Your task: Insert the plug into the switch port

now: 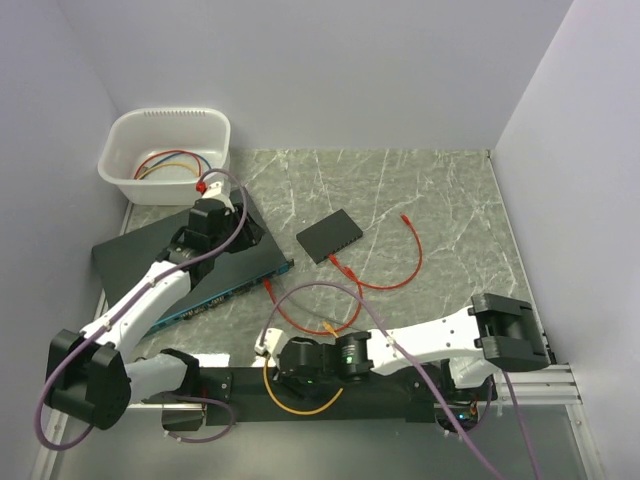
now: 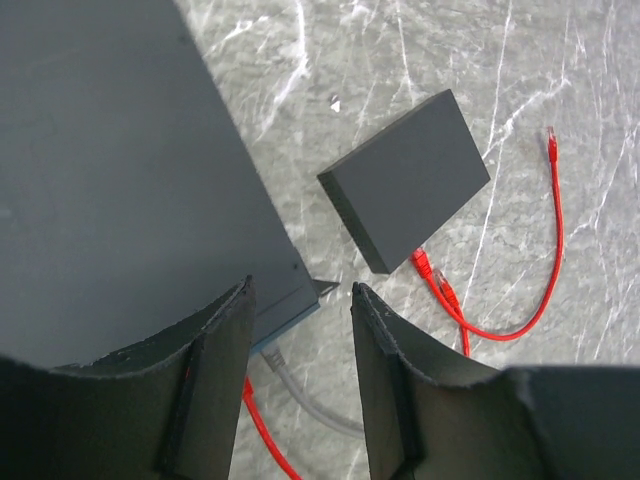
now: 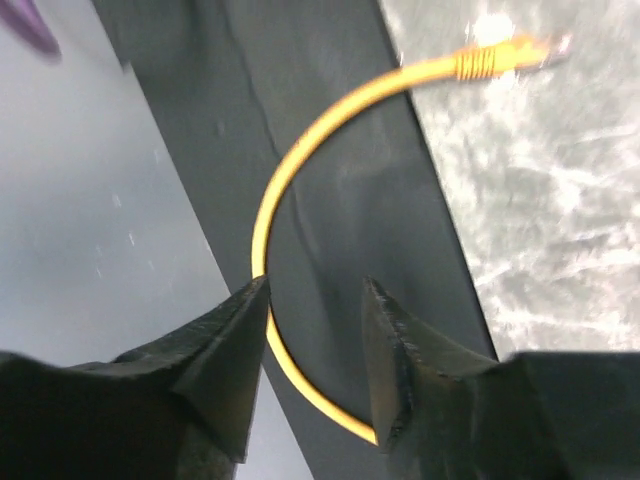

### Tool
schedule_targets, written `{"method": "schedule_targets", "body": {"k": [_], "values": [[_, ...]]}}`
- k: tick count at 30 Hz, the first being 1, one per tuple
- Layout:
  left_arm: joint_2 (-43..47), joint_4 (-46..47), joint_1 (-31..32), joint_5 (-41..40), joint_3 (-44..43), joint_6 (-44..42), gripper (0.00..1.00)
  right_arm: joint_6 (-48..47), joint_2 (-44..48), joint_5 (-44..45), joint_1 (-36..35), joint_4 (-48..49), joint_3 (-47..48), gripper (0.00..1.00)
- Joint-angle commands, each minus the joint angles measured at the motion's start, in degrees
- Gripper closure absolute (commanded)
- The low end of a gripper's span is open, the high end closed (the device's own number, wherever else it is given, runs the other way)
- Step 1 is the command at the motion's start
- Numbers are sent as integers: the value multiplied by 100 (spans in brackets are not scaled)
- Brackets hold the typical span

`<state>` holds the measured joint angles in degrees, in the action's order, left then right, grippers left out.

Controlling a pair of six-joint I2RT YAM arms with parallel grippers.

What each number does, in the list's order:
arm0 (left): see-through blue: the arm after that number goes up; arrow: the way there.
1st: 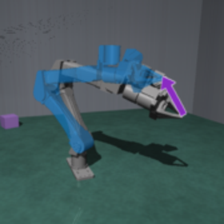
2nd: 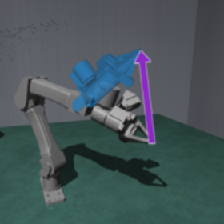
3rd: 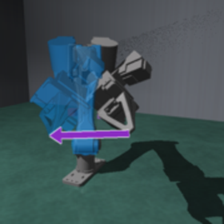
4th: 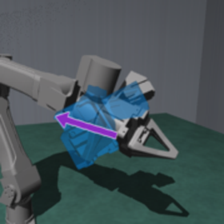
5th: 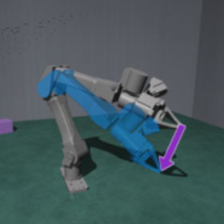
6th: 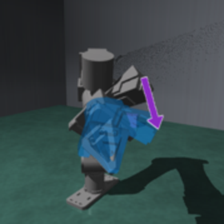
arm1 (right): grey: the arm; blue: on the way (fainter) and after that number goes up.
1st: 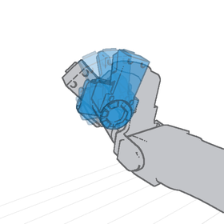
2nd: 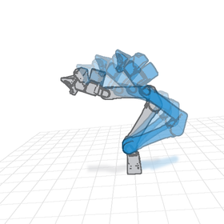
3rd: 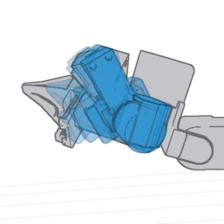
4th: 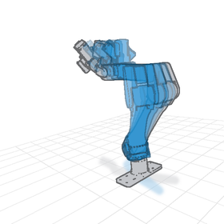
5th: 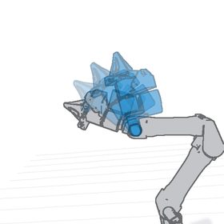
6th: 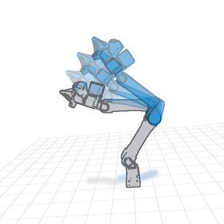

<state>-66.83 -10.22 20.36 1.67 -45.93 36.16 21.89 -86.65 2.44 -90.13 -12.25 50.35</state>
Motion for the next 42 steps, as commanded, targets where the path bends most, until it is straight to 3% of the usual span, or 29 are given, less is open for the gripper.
{"method": "schedule_targets", "body": {"k": [1, 9, 19, 30, 36, 42], "values": [[380, 73, 29, -263, 172, 268, 51, 157, -255, 459, 74, -162, 842, 48], [776, -77, 29, -431, 392, 374, 51, 465, -1371, 512, 478, -691, 1785, 39], [1269, -121, 29, -440, 568, 471, 51, 579, -2223, 548, 690, -1411, 2743, 39], [1330, -121, 29, -466, 603, 444, 51, 931, -2506, 643, 654, -1728, 2840, 40], [1251, -51, 29, -414, 629, 471, 51, 975, -2637, 460, 663, -1649, 2796, 51], [1277, -103, 29, -466, 647, 462, 51, 966, -2866, 99, 628, -1482, 2796, 79]]}}
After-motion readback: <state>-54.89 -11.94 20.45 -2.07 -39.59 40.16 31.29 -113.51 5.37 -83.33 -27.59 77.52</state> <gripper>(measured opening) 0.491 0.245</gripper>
